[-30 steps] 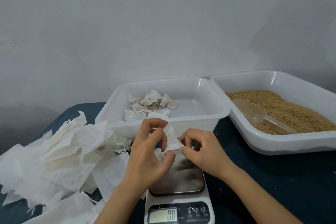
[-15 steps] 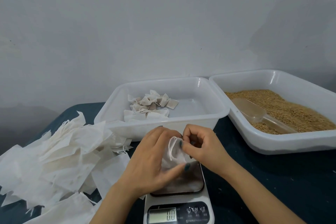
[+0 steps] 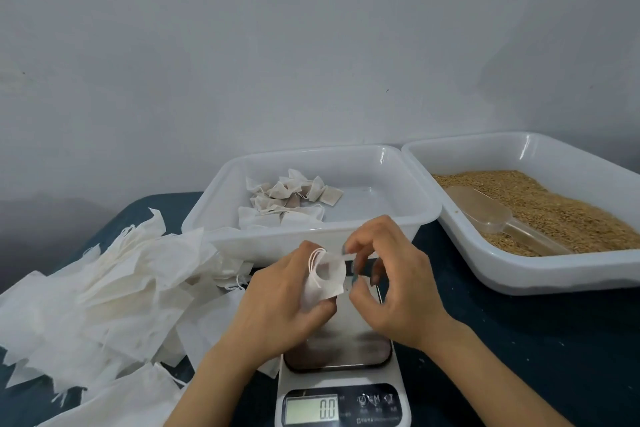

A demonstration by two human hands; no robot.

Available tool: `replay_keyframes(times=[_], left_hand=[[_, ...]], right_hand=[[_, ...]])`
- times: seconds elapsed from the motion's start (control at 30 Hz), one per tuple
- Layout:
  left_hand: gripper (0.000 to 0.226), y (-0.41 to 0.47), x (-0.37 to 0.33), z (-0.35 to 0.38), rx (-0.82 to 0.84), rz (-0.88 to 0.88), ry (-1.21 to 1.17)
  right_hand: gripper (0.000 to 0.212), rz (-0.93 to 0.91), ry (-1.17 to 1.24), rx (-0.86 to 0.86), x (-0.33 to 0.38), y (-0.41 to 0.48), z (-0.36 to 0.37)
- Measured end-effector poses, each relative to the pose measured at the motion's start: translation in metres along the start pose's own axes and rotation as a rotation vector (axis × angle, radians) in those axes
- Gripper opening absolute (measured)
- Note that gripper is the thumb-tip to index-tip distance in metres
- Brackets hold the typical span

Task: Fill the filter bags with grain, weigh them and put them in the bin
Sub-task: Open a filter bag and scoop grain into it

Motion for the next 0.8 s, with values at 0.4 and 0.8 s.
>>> replay_keyframes(times=[0.4, 0.8], left_hand=[[0.010, -0.001, -0.007, 0.012, 0.286, -0.097, -0.345], [0.013, -0.005, 0.002, 0.014, 0.380, -0.177, -0.332]], right_hand=[[0.022, -0.181, -0.074, 0.388, 0.021, -0.016, 0.026], [0.014, -0.214, -0.165, 0.450, 0.016, -0.018, 0.027]])
Point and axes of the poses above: each hand's wrist, its own y-axis towards the middle knuckle, its own z-axis out of the palm, x = y × z, the point moved 7 cm from there along y, towards the middle knuckle, and after that the axes turned 12 degrees about -x, right-handed, at the moved point
